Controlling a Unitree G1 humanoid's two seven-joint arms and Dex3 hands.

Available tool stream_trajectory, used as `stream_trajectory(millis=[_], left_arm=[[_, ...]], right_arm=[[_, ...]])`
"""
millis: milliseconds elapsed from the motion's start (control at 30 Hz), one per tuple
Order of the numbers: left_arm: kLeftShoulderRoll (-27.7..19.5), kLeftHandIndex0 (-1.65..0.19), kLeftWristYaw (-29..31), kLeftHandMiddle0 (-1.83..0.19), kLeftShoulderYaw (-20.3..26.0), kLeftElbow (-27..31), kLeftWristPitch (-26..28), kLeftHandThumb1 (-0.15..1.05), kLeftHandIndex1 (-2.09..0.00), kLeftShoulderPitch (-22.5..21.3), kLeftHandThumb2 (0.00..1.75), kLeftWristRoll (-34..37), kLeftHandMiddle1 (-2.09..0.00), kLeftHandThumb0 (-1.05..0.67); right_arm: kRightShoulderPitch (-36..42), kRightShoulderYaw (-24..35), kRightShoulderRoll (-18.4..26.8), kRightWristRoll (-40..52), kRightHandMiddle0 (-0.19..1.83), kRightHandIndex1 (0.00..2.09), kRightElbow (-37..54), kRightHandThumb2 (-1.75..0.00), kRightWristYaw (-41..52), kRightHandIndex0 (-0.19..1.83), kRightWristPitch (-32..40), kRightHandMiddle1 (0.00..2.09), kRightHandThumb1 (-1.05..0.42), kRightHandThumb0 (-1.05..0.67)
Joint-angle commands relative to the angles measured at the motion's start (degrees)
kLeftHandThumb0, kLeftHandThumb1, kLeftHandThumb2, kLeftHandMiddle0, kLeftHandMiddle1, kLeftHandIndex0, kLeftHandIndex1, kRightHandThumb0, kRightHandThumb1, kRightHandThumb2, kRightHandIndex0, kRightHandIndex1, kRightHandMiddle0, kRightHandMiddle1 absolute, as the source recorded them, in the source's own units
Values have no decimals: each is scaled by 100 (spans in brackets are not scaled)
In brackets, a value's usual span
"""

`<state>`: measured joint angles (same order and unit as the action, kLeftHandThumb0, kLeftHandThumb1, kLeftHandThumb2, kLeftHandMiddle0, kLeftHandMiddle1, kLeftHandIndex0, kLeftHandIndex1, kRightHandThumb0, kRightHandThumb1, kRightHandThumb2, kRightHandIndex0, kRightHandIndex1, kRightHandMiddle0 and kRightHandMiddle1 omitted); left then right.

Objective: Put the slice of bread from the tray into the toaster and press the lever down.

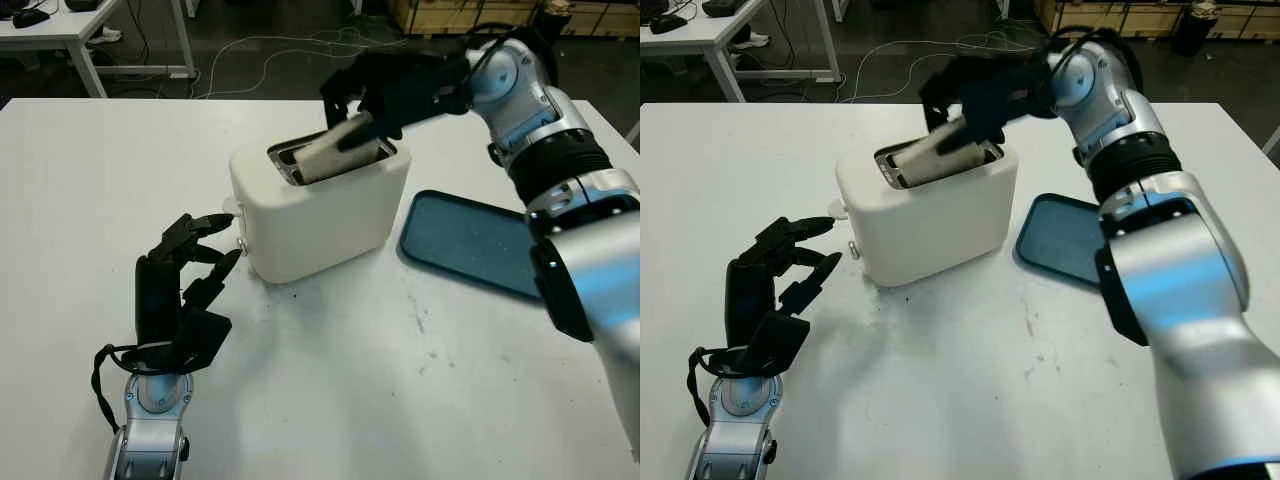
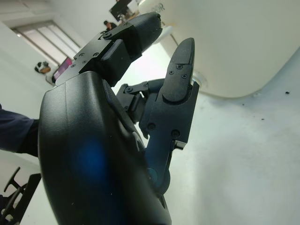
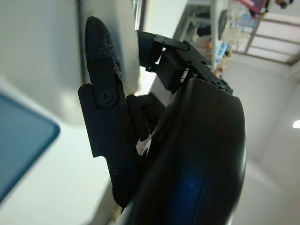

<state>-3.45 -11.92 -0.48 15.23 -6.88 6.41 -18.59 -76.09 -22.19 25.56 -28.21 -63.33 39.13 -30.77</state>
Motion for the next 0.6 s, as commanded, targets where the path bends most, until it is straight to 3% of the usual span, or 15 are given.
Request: stream_trajectory(millis=[0,167,567], left_arm=[[-34,-65,-9,-58,7,-11,-49,92,-59,43,17,-70,-127,-23],[-20,-65,-20,-58,-1,-21,-41,92,-59,25,17,-75,-127,-24],[-21,-66,-14,-59,-4,-13,-26,92,-58,38,18,-79,-128,-23]], right_arm=[[122,-129,161,-171,82,117,79,-7,-210,34,-279,25,-92,-78],[201,-237,282,-408,79,104,263,-6,-738,25,-346,5,-92,-76],[243,-316,453,-786,78,91,640,-2,-1739,25,-472,0,-92,-66]])
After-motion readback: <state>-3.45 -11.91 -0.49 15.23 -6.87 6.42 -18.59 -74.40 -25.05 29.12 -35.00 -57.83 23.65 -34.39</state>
